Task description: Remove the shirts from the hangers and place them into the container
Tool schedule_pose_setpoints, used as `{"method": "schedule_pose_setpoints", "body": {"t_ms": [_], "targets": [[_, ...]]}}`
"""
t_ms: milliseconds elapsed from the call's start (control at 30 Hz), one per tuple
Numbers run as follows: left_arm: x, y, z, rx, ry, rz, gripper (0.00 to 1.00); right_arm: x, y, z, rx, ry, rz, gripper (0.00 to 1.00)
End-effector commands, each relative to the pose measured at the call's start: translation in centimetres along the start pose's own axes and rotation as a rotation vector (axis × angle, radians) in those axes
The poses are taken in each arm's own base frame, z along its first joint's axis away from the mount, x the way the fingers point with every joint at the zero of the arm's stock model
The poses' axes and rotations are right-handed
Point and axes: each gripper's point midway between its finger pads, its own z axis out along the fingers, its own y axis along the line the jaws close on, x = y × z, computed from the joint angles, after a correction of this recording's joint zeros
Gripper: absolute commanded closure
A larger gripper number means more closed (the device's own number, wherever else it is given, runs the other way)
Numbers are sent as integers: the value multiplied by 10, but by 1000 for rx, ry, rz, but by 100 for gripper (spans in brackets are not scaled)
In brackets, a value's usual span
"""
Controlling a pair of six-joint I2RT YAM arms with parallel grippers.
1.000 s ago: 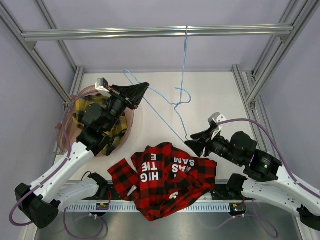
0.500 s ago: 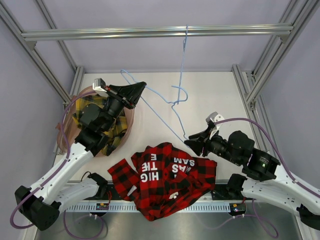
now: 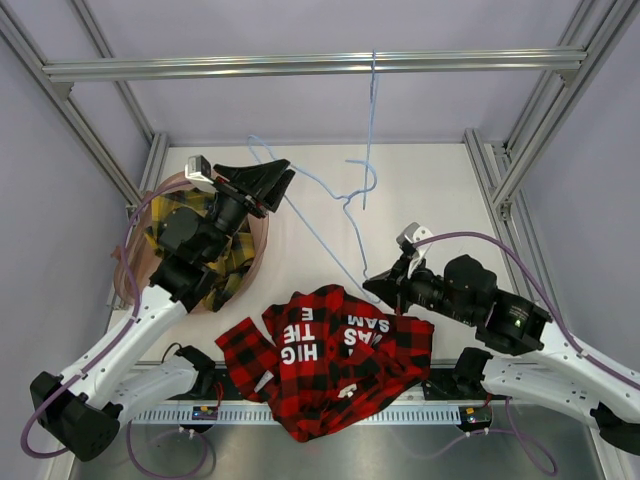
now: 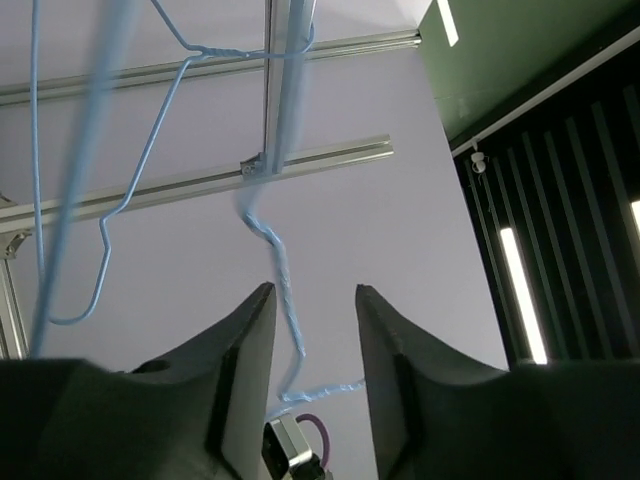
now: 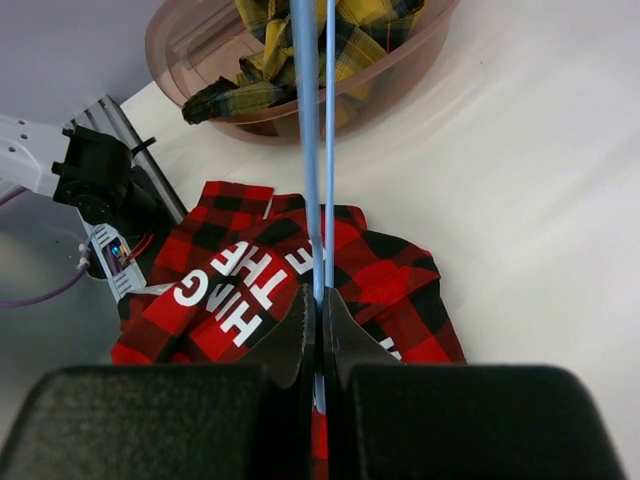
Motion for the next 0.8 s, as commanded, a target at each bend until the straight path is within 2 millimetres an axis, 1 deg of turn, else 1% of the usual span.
{"method": "schedule_pose_setpoints", "body": {"t_ms": [0, 33, 100, 133, 167, 200, 233, 267, 300, 333, 367, 400, 433, 467, 500, 533, 567, 600, 633, 667, 700, 733, 767], "targets": [[12, -37, -11, 150, 63, 62, 39, -29, 10, -14, -19, -53, 16, 100], [14, -37, -13, 157, 73, 74, 28, -31, 11, -17, -20, -52, 19, 100], [20, -49, -21, 192, 103, 119, 12, -39, 13, -23, -18, -48, 36, 100], [22, -50, -24, 191, 107, 171, 9, -40, 14, -24, -16, -42, 40, 100], [25, -66, -34, 218, 114, 205, 5, -43, 15, -26, -17, -43, 51, 100], [26, -60, -38, 175, 122, 228, 2, -49, 17, -31, -20, -47, 57, 100], [28, -63, -44, 178, 128, 283, 1, -50, 17, -31, -15, -39, 62, 100], [30, -82, -61, 214, 127, 320, 1, -50, 18, -34, -13, -27, 75, 100], [30, -70, -67, 146, 131, 383, 1, -59, 20, -39, -12, -40, 83, 100], [29, -70, -74, 123, 128, 422, 1, -61, 17, -37, 11, -27, 94, 100], [23, -72, -82, 100, 101, 472, 1, -64, 19, -39, 14, -20, 109, 100], [19, -96, -100, 126, 68, 605, 1, -74, 22, -45, 11, -22, 115, 100], [13, -72, -110, -14, 82, 652, 1, -77, 21, -45, 27, -13, 129, 100], [0, -71, -116, -76, 31, 709, 2, -83, 22, -49, 29, -20, 149, 100], [-7, -81, -126, -95, 6, 804, 2, -98, 26, -58, 23, -51, 162, 100], [-17, -63, -136, -198, -6, 837, 3, -108, 20, -63, 67, -83, 199, 100], [-23, -54, -140, -250, -12, 866, 4, -117, 17, -68, 99, -102, 217, 100], [-27, -45, -143, -293, -3, 902, 5, -133, 9, -85, 161, -128, 228, 100], [-29, -29, -143, -349, 16, 910, 6, -136, 3, -85, 209, -116, 239, 100], [-29, -17, -141, -377, 35, 919, 6, -132, -4, -91, 254, -85, 234, 100], [-29, 6, -139, -428, 63, 926, 7, -147, -9, -103, 293, -128, 236, 100], [-30, 21, -135, -463, 80, 927, 7, -149, -14, -104, 326, -125, 234, 100], [-31, 30, -131, -476, 87, 929, 8, -144, -20, -110, 363, -101, 232, 100]]}}
